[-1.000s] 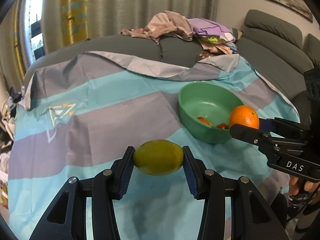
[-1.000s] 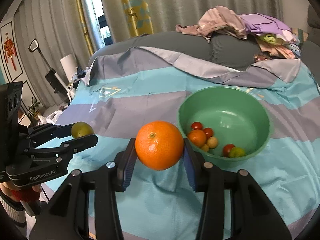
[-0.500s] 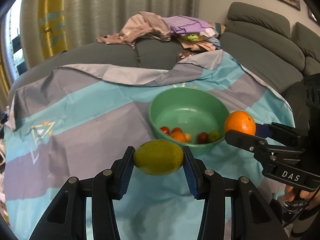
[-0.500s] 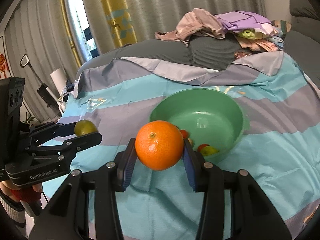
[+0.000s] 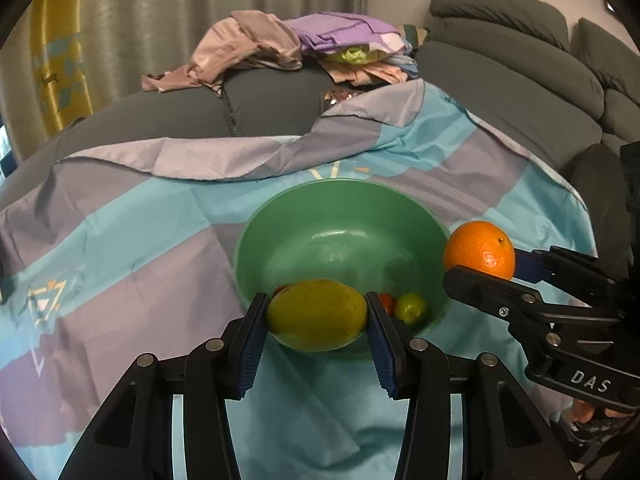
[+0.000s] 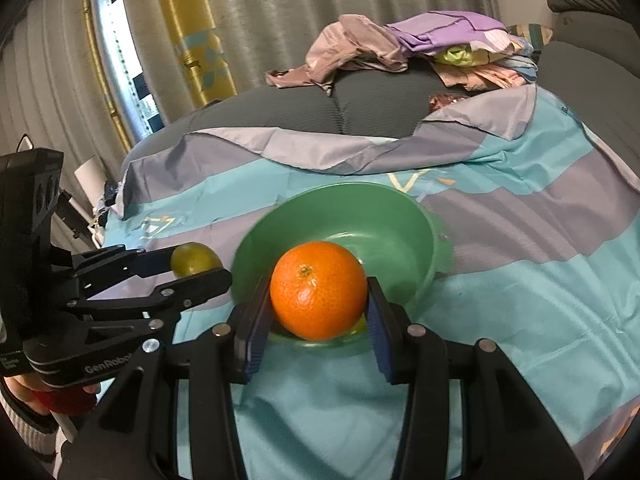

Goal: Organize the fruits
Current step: 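Carry the lemon and the orange over the green bowl, then open both tools to drop the lemon and orange into the bowl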

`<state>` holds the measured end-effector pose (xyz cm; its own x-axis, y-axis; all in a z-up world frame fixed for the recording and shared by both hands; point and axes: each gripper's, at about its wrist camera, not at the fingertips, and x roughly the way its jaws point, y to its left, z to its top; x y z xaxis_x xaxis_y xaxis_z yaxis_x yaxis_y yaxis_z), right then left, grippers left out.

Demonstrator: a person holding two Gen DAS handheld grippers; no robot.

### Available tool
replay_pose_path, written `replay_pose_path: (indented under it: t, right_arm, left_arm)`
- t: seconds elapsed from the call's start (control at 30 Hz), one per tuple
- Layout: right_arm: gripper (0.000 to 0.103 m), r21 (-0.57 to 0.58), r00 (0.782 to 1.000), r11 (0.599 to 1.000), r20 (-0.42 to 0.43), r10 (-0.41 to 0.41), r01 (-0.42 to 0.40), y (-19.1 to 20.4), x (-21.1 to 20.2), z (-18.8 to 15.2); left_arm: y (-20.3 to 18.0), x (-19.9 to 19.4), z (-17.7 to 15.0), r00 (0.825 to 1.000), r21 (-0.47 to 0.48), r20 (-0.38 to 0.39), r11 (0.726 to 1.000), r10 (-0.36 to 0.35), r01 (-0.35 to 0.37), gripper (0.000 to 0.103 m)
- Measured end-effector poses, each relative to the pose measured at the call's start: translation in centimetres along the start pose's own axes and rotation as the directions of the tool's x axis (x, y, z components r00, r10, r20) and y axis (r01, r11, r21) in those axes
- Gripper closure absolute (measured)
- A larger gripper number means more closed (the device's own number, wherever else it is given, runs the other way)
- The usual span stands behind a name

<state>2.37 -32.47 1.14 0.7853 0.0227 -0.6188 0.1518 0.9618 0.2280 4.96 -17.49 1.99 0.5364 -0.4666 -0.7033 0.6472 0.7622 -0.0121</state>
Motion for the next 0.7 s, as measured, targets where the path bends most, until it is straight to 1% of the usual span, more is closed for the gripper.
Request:
replay_pose_path:
  t: [0.33,0.53,0.7]
  right_arm:
    - [0.058,0.007,0.999,0.999,-0.027,-0.032,0.032,-1.8,2.6,0.9]
    - [0.058,0.006,0.998,0.999,-0.052,-0.042,0.043,-2.2,3.8,0.7]
    - [0.058,0.007,0.997,0.999,-0.063,-0.042,0.043,-2.3,4.2,0.5]
  left_arm:
    - [-0.4,4.6,0.5,0.997,0.037,-0.077,0.999,0.018,-0.015,0.056]
    - [-0.5,5.9,0.3,0.992,0.063,-0.113,0.997,0.051,-0.044,0.056]
    - [-0.4,6.5,0.3,0.990,0.063,-0.130,0.997,0.060,-0.052,0.056]
